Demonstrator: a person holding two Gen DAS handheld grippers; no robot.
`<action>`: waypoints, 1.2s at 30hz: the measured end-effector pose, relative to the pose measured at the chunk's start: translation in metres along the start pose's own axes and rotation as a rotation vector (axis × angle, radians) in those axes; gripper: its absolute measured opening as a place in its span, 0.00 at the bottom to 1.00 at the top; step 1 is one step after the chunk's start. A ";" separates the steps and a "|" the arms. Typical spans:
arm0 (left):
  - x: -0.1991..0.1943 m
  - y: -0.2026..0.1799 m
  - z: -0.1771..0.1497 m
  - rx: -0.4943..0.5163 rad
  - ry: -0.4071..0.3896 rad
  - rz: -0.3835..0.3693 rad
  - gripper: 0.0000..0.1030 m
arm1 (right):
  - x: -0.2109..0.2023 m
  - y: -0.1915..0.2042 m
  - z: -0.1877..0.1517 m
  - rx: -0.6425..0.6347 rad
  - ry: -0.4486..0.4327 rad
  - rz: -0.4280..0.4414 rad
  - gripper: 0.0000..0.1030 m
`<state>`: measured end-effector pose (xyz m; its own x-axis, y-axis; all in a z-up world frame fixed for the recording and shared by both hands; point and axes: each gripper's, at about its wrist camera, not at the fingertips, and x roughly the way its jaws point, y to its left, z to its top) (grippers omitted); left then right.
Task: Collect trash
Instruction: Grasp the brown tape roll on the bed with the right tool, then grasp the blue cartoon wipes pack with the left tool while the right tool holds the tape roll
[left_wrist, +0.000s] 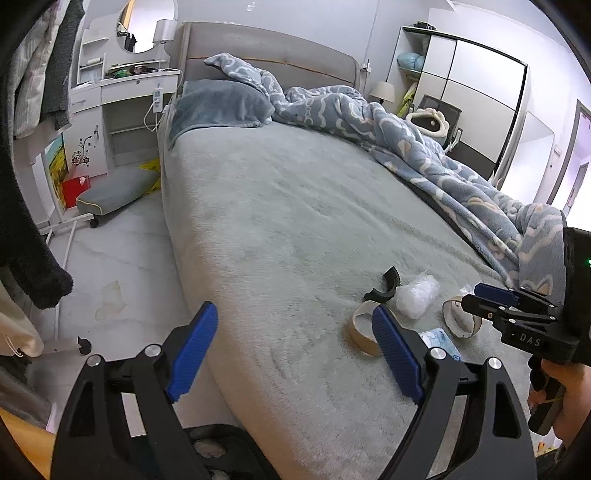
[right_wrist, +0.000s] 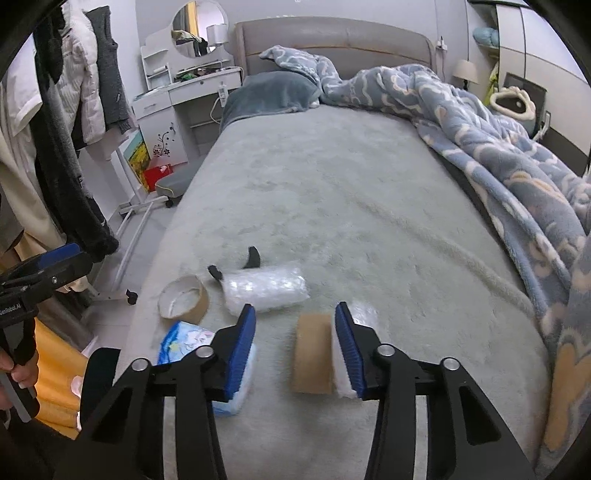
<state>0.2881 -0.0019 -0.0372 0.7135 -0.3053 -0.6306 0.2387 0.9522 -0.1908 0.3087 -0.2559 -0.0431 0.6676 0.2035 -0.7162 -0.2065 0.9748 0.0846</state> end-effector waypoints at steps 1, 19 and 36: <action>0.002 -0.002 0.000 0.002 0.004 -0.001 0.85 | 0.002 -0.002 -0.001 0.004 0.009 0.003 0.39; 0.016 -0.051 -0.011 0.085 0.040 -0.052 0.85 | 0.018 -0.008 -0.005 -0.015 0.080 0.024 0.20; 0.046 -0.103 -0.040 0.109 0.193 -0.152 0.85 | -0.015 -0.024 0.007 0.053 -0.045 0.062 0.20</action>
<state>0.2700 -0.1138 -0.0764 0.5275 -0.4264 -0.7348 0.4106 0.8852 -0.2189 0.3090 -0.2812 -0.0296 0.6863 0.2665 -0.6767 -0.2112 0.9634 0.1652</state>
